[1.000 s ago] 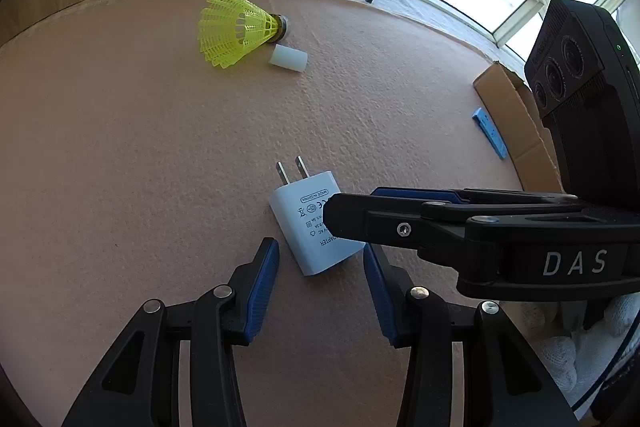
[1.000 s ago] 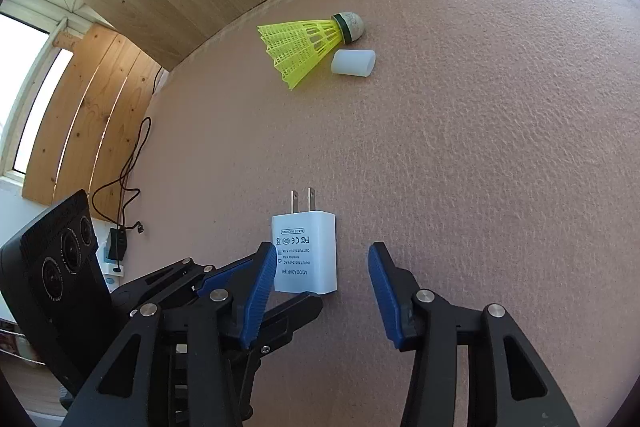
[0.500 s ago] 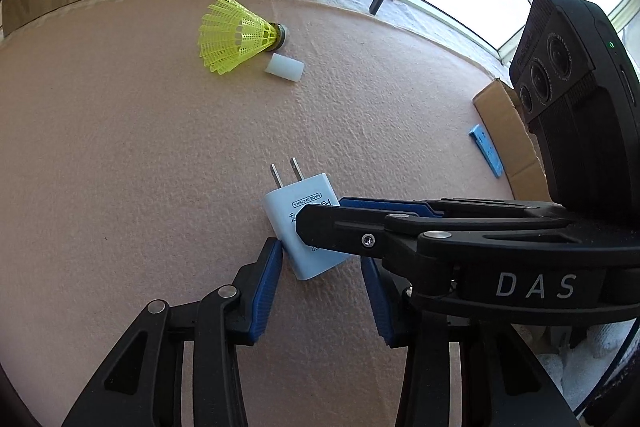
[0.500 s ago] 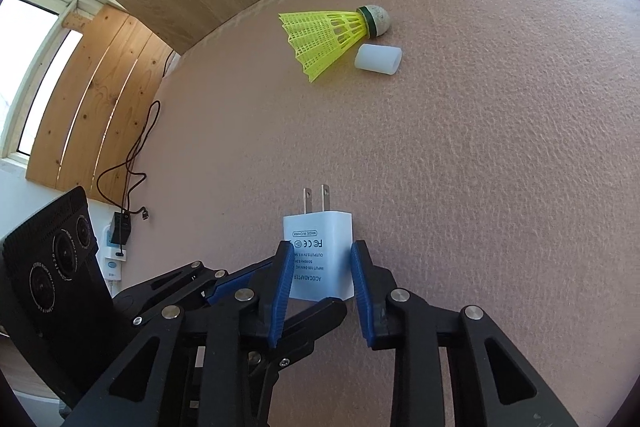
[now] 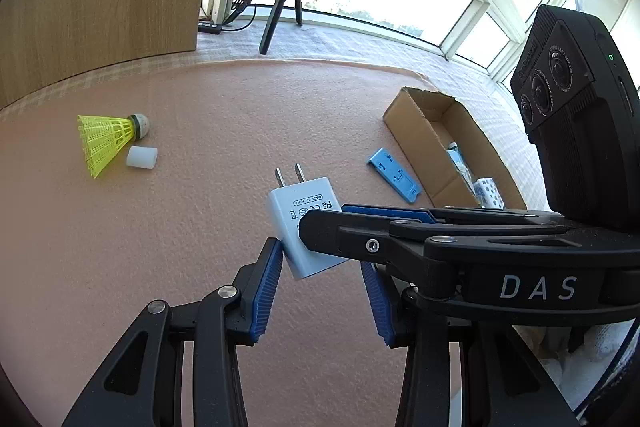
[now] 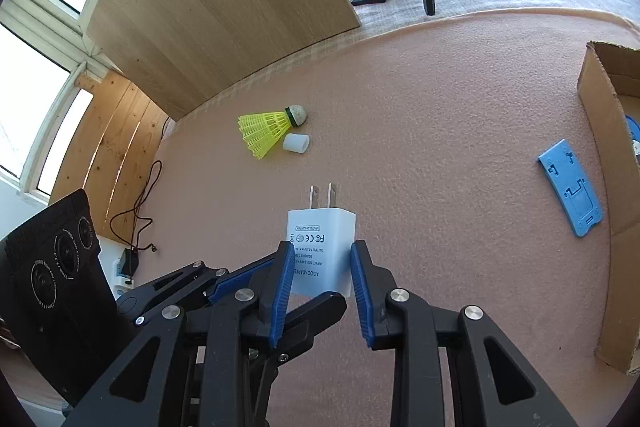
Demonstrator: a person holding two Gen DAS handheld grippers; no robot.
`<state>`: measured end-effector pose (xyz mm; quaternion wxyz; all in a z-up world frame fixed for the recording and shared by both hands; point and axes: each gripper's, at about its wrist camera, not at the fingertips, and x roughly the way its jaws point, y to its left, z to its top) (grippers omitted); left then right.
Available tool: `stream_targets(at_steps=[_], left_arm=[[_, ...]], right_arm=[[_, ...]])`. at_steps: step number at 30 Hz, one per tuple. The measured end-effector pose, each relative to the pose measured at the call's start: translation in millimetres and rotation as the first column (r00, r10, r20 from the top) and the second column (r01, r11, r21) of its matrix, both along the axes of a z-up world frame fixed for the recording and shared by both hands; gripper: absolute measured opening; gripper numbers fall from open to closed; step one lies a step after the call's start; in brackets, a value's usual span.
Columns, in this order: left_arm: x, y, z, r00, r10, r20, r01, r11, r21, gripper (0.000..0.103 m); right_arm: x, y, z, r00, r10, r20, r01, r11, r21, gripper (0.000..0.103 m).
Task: Organize objects
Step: 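Carry the charger plug into the box and open the right gripper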
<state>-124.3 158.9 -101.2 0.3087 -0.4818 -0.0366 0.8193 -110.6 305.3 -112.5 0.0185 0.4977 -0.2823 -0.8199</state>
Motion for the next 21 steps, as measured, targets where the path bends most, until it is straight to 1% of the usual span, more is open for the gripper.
stream_targets(at_steps=[3, 7, 14, 21], left_arm=[[1, 37, 10, 0.998, -0.051, -0.022, 0.051, 0.999, 0.003, 0.043], [-2, 92, 12, 0.992, -0.119, -0.033, 0.119, 0.993, 0.006, 0.043], [11, 176, 16, 0.97, -0.24, -0.044, 0.241, 0.971, 0.011, 0.043], [26, 236, 14, 0.945, -0.324, -0.04, 0.325, 0.946, 0.014, 0.043]], right_arm=[[16, 26, 10, 0.999, -0.046, -0.018, 0.046, 0.999, 0.008, 0.026], [38, 65, 18, 0.993, -0.112, -0.029, 0.112, 0.993, 0.028, 0.026], [80, 127, 23, 0.973, -0.228, -0.037, 0.229, 0.973, 0.034, 0.026], [118, 170, 24, 0.953, -0.301, -0.031, 0.302, 0.952, 0.041, 0.026]])
